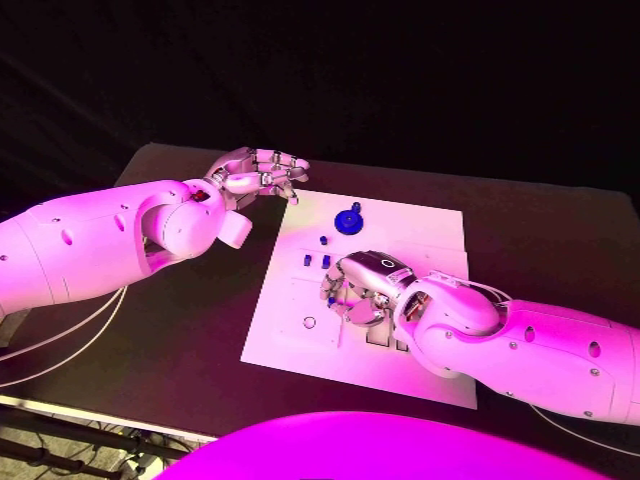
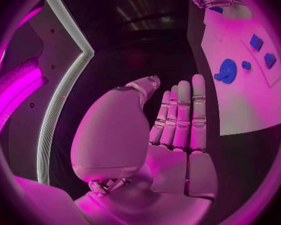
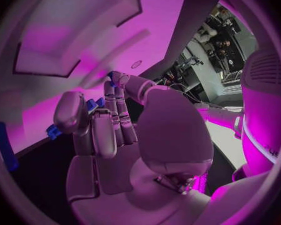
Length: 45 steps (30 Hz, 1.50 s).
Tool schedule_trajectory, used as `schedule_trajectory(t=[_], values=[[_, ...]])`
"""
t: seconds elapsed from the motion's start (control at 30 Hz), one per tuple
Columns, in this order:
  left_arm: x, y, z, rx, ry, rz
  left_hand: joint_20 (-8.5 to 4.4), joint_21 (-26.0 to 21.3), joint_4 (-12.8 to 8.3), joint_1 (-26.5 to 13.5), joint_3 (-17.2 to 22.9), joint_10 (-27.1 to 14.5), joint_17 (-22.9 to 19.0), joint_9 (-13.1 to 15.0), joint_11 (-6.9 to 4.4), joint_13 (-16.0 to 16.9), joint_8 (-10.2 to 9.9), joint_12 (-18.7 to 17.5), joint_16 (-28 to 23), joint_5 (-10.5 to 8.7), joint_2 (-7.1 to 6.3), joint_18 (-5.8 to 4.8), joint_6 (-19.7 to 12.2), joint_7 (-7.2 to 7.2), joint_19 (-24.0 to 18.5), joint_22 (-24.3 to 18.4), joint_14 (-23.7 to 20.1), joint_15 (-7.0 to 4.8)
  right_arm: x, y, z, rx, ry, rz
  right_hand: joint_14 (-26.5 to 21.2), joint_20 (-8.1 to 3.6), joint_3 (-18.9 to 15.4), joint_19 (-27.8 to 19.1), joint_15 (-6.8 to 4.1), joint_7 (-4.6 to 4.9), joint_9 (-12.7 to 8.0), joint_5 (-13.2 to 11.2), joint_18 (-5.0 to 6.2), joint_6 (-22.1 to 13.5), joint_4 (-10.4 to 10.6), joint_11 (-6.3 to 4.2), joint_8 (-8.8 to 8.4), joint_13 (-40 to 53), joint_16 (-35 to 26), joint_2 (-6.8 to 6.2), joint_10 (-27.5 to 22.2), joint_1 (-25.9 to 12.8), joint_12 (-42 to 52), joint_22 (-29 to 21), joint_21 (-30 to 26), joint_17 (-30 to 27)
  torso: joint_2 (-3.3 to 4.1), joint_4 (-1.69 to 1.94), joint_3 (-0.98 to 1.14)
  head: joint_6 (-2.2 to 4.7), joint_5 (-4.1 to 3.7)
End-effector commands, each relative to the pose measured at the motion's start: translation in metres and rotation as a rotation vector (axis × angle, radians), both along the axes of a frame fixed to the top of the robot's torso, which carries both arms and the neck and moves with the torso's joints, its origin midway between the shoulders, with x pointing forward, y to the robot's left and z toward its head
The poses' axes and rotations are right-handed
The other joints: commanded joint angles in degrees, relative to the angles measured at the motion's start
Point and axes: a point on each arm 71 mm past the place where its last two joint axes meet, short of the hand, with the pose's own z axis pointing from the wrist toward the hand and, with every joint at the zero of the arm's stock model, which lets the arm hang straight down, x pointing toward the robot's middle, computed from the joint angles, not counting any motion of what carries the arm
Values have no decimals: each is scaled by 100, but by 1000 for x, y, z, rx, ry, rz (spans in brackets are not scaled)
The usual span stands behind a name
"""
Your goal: Assemble the parts on the task board
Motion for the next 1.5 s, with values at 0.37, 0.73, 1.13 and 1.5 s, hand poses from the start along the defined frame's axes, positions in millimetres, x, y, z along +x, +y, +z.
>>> schedule_trajectory(t=[0.37, 0.73, 1.13, 1.5], values=[[0, -1, 1, -7, -1, -13, -7, -36, 1, 45, -17, -36, -10, -9, 6, -8, 20, 31, -34, 16, 21, 80, -48, 114, 30, -9, 14, 34, -1, -4, -3, 4, 15, 7, 15, 148, -197, -370, 169, 84, 3, 21, 166, -424, -48, 201, -139, -190, -279, -225, -928, -54, -165, -18, -795, -539, -1, 3, -1, 31, -24], [0, 0, 0, -4, 0, -8, -7, -42, 12, 42, -24, -39, -13, -11, 7, -11, 28, 35, -34, 13, 24, 80, -52, 114, 34, -13, 16, 34, 2, -21, 7, 20, -3, -14, -42, 195, -607, -438, 199, 56, -22, 28, 208, -651, -143, 239, -274, -150, -346, -289, -1383, 67, 30, -170, -1099, -677, -3, 0, -3, 75, -53], [0, 3, 0, -3, -1, -4, -7, -44, 17, 41, -26, -39, -15, -12, 7, -12, 31, 36, -35, 11, 26, 80, -54, 114, 35, -15, 17, 34, 19, -66, 48, 34, 47, -107, 74, 179, -827, -262, 176, 95, -15, 34, 161, -610, -53, 206, -279, -105, -203, -233, -1323, -18, 368, -106, -896, -421, -7, -6, -9, 168, -157], [-1, 2, 0, -4, -1, -7, -7, -47, 19, 41, -31, -41, -16, -13, 7, -13, 34, 38, -35, 9, 22, 80, -56, 114, 37, -16, 17, 34, 36, -107, 50, -116, 67, -158, 122, 184, -1567, -142, 182, 47, -49, 51, 138, -883, 60, 207, -427, -133, -122, -213, -1562, 59, 695, -109, -866, -310, 2, 3, 10, 251, -242]])
